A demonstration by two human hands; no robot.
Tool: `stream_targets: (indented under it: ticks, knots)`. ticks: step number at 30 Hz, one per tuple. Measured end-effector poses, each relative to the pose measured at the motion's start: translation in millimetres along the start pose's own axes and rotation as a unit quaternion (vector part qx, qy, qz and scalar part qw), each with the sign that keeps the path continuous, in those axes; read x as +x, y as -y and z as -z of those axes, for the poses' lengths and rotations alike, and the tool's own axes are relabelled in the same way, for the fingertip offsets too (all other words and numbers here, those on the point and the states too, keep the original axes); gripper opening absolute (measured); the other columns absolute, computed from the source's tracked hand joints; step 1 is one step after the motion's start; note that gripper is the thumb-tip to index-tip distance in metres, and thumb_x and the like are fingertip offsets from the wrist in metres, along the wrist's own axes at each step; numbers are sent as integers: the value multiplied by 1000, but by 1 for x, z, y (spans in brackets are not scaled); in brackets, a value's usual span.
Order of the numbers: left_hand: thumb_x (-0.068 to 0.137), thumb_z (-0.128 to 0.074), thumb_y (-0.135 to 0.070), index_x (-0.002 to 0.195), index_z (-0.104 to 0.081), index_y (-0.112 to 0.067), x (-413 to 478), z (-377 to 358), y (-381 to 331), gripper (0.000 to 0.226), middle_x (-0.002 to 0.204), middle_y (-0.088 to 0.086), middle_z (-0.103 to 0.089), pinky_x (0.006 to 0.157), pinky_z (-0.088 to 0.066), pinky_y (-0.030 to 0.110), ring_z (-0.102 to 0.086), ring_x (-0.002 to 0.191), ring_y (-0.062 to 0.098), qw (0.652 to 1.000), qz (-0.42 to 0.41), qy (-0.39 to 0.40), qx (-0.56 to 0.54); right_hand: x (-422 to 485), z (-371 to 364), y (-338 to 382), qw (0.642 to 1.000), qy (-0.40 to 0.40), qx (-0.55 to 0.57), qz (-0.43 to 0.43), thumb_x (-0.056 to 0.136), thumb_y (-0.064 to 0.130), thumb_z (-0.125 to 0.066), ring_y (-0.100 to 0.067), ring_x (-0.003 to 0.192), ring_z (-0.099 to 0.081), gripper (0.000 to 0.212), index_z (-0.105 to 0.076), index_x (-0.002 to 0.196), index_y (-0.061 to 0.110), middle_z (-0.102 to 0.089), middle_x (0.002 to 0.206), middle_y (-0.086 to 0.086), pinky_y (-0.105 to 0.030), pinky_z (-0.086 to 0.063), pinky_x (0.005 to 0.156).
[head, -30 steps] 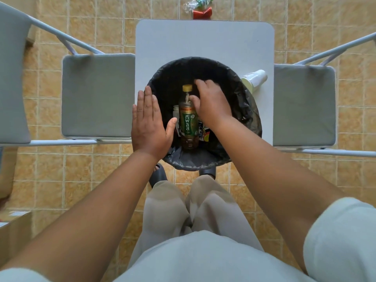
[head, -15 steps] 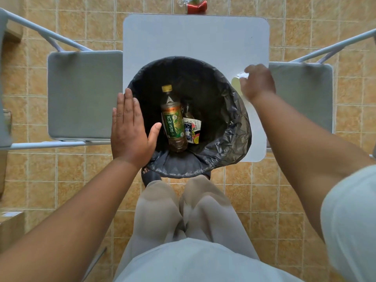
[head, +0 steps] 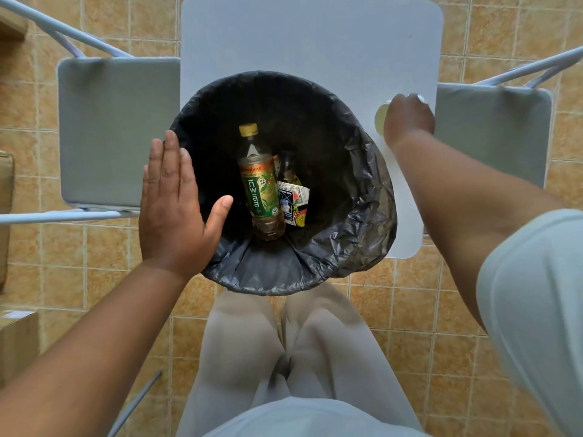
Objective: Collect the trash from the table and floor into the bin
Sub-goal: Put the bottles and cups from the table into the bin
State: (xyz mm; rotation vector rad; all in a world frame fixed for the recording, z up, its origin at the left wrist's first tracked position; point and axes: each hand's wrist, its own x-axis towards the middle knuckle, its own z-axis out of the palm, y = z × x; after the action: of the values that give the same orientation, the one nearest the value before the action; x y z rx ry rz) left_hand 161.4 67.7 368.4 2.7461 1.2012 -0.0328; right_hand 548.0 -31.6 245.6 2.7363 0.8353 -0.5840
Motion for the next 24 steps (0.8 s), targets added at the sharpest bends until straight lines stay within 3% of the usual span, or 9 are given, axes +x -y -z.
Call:
stream_targets:
  ticks: [3, 6, 10, 12, 16, 19, 22, 24]
  knots:
    - [100, -35, -52, 156, -15, 2, 0, 1, 0, 80, 167, 17, -5, 125, -10, 47, -1, 155, 30, 1000, -1, -3, -2, 1, 20, -12, 998, -41, 37, -27, 93, -3, -43, -47, 118, -59, 35, -59, 124, -2, -60, 126, -28, -48, -50, 97]
    - [100, -35, -52, 156, -15, 2, 0, 4, -1, 81, 167, 18, -5, 125, -12, 48, -1, 155, 31, 1000, 2, 2, 0, -11, 57, -19, 978, -115, 168, -45, 94, 0, -35, -42, 116, -61, 43, -58, 130, 5, -63, 125, -26, -41, -49, 98]
    - [100, -35, -53, 156, -15, 3, 1, 8, -3, 81, 167, 18, -4, 124, -11, 49, -1, 154, 32, 1000, 6, 22, 3, -70, 114, -14, 892, -275, 356, 40, 89, 8, -35, -28, 79, -62, 41, -56, 125, 4, -67, 90, -24, -41, -41, 67]
    - [100, -33, -55, 156, -14, 2, 2, 9, -4, 82, 167, 16, -3, 125, -10, 48, 1, 155, 30, 999, 12, 31, 7, -116, 131, -8, 854, -302, 412, 100, 88, 10, -41, -28, 65, -58, 34, -54, 119, 2, -62, 73, -21, -40, -41, 57]
    - [100, -33, -55, 156, -15, 1, 2, 10, -4, 82, 167, 16, -3, 125, -9, 47, 1, 155, 30, 999, 11, 33, 5, -195, 135, 20, 868, -225, 400, 188, 94, 13, -54, -10, 64, -53, 22, -66, 111, 9, -63, 77, 2, -25, -40, 64]
    - [100, -33, -55, 157, -14, 0, 2, 9, -4, 81, 167, 15, -2, 125, -8, 46, 2, 155, 29, 999, 11, 36, 6, -224, 114, 41, 919, -82, 303, 237, 97, 11, -52, -25, 81, -64, 27, -67, 120, 9, -71, 93, -12, -29, -48, 73]
    - [101, -33, -55, 157, -13, -1, 2, 9, -3, 81, 168, 14, -1, 125, -8, 45, 2, 155, 28, 999, 12, 42, 0, -229, 92, 55, 960, 28, 192, 201, 101, 17, -51, -32, 99, -66, 27, -62, 125, 13, -69, 112, -14, -41, -59, 79]
    - [101, -32, -55, 157, -11, -1, 1, 8, -3, 81, 168, 13, 0, 125, -8, 45, 3, 155, 27, 999, 14, 45, -2, -229, 86, 64, 970, 61, 152, 177, 100, 21, -54, -31, 98, -66, 25, -60, 123, 13, -68, 110, -14, -38, -58, 75]
